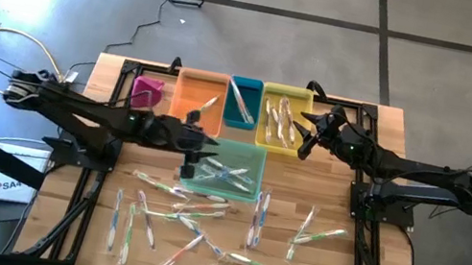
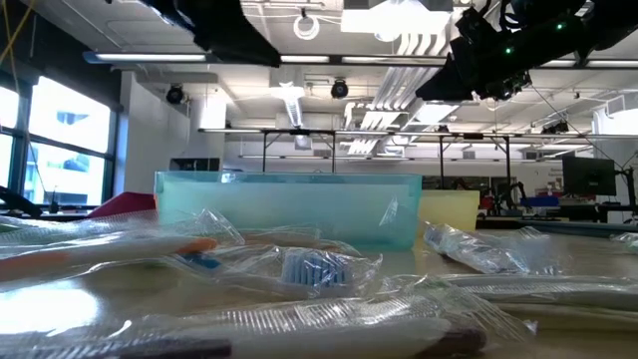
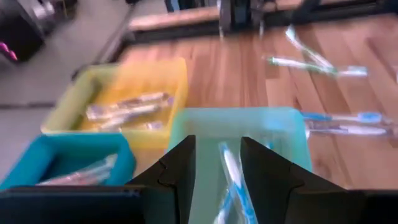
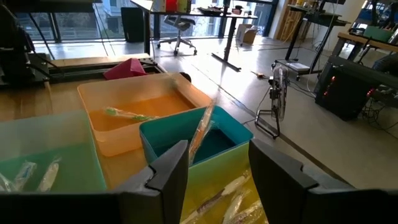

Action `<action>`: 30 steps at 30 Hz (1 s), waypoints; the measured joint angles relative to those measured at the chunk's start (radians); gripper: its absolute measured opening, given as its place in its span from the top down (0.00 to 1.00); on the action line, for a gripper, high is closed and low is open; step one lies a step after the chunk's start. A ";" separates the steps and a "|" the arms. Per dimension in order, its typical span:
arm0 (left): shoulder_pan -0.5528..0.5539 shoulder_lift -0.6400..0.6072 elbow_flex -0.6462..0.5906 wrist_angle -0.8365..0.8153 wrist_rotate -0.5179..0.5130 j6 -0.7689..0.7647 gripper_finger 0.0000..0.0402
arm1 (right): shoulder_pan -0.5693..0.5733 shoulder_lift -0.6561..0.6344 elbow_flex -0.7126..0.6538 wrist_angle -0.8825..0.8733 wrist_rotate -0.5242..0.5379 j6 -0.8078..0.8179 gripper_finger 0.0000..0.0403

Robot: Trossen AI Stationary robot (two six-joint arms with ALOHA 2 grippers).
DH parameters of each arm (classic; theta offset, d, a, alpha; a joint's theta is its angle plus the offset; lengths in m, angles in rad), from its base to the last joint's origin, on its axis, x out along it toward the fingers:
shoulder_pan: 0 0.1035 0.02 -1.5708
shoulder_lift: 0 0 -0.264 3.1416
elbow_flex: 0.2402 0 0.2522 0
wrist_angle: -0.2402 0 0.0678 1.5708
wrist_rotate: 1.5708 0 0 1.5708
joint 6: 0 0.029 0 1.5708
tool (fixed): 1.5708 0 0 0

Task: Pick & Place Toothbrushes
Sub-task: Put the green toothbrush into the orange bin

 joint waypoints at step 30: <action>0.152 -0.466 -0.441 0.246 0.134 0.221 0.70 | 0.000 0.000 0.000 0.001 -0.008 0.023 0.60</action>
